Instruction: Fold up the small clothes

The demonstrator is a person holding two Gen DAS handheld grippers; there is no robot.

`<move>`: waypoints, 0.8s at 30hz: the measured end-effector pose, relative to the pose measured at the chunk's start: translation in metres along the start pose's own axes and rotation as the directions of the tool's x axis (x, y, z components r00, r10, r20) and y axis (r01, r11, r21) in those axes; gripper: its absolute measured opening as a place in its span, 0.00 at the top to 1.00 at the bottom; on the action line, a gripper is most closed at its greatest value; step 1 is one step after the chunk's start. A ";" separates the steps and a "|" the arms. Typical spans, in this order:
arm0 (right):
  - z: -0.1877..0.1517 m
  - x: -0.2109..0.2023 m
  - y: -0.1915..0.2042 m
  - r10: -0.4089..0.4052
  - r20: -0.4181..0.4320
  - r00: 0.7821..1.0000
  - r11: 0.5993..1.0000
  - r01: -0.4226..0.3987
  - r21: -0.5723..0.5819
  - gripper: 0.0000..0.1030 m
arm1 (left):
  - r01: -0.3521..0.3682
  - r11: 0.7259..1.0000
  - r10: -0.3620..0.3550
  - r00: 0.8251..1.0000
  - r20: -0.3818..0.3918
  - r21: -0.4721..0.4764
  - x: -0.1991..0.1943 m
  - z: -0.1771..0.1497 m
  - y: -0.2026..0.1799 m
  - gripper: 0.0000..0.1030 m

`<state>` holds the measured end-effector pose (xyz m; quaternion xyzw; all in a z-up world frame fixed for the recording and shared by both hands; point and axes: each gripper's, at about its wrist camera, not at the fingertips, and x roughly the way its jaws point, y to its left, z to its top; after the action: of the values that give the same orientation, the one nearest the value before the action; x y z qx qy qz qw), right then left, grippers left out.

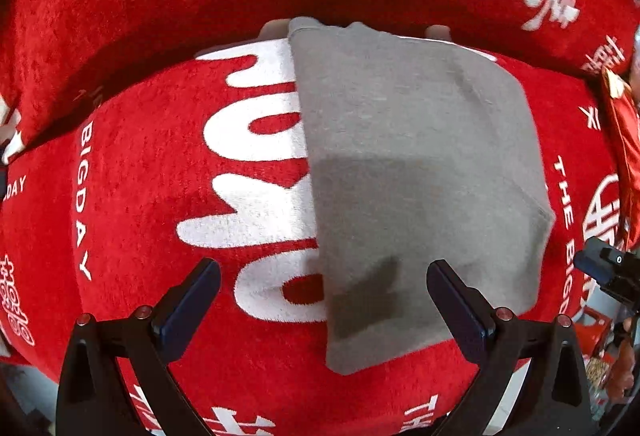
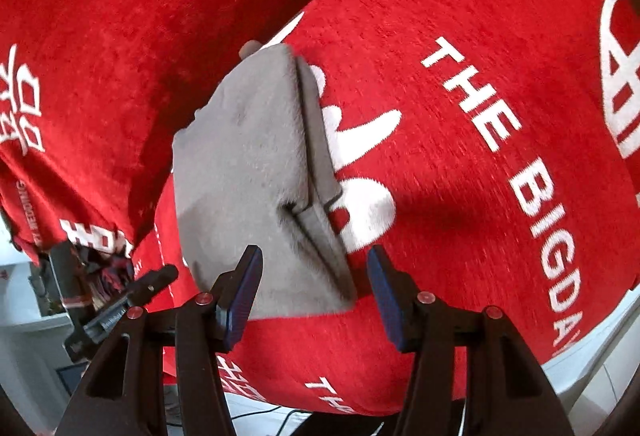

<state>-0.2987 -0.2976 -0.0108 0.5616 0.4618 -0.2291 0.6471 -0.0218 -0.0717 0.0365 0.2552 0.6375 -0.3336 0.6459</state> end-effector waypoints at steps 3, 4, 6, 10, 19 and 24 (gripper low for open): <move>0.014 0.009 0.001 0.003 -0.017 1.000 1.000 -0.003 -0.008 0.43 | -0.004 1.000 0.004 1.000 0.002 -0.027 0.003 0.006 0.005 0.00; 0.018 0.011 0.002 0.004 -0.021 1.000 1.000 -0.004 -0.014 0.43 | -0.004 0.999 0.004 1.000 0.004 -0.034 0.003 0.009 0.006 0.00; 0.028 0.016 0.004 0.006 -0.029 1.000 1.000 -0.007 -0.027 0.43 | 0.007 0.999 -0.007 1.000 0.008 -0.050 0.006 0.015 0.009 0.00; 0.047 0.024 0.013 0.004 -0.044 0.999 0.997 -0.007 -0.071 0.42 | 0.024 0.997 -0.023 1.000 0.016 -0.079 0.010 0.029 0.014 0.00; 0.076 0.056 0.015 0.000 -0.108 0.994 0.992 -0.013 -0.126 0.41 | -0.004 0.996 0.006 1.000 0.021 -0.085 0.026 0.049 0.004 0.00; 0.085 0.067 0.008 0.027 -0.135 0.990 0.992 -0.043 -0.122 0.41 | -0.005 0.997 0.006 1.000 0.015 -0.080 0.033 0.052 -0.003 0.00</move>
<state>-0.2316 -0.3605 -0.0685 0.5423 0.5075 -0.1505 0.6524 0.0085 -0.1160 0.0071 0.2281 0.6446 -0.3082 0.6614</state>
